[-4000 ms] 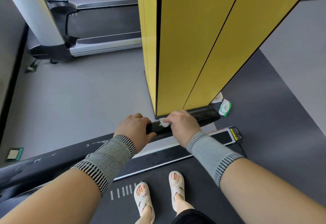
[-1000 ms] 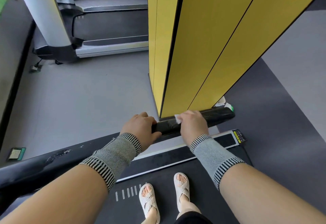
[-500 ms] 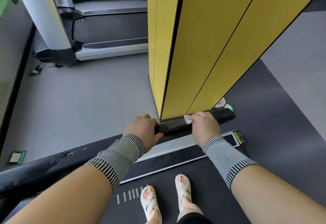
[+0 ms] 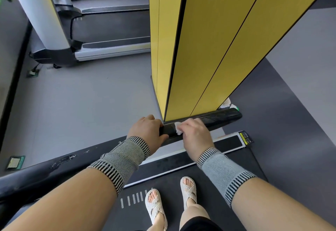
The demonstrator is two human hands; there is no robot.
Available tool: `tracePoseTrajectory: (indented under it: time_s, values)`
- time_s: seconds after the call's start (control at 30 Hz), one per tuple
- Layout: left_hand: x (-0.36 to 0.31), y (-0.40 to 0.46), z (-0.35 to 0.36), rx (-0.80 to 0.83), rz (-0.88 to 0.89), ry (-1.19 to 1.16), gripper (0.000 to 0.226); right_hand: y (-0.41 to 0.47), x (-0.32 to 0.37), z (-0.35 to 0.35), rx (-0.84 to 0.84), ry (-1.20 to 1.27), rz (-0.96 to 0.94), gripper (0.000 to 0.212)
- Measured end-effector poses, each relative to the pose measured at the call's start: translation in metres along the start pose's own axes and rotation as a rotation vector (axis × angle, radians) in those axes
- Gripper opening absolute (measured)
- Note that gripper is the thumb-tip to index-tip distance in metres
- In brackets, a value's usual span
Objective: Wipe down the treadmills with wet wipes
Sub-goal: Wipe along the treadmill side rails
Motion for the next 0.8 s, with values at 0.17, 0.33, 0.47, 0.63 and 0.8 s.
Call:
tracePoseTrajectory:
  time_s: [0.17, 0.33, 0.47, 0.63, 0.8]
  values:
    - [-0.001, -0.001, 0.0, 0.003, 0.001, 0.003, 0.043, -0.009, -0.056, -0.024, -0.068, -0.08, 0.253, 0.031]
    - [0.0, 0.0, 0.002, 0.008, -0.027, -0.015, 0.043, 0.003, -0.008, -0.004, 0.031, -0.003, -0.075, 0.031]
    - [0.0, -0.002, 0.001, 0.007, -0.037, -0.011, 0.043, 0.011, -0.06, -0.026, 0.049, -0.114, 0.241, 0.027]
    - [0.001, 0.0, 0.002, 0.028, -0.072, 0.012, 0.043, 0.024, -0.008, -0.005, 0.224, -0.002, -0.072, 0.028]
    - [-0.001, -0.004, 0.002, 0.022, -0.108, 0.014, 0.042, 0.022, -0.052, -0.028, 0.145, -0.098, 0.163, 0.02]
Point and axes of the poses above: each hand's wrist, its own y-axis towards the middle knuckle, its own z-axis out of the palm, x = y × z, the point moved 7 cm from there along y, towards the middle knuckle, and after that the axes turned 15 degrees about -z, right-handed, at the moved point
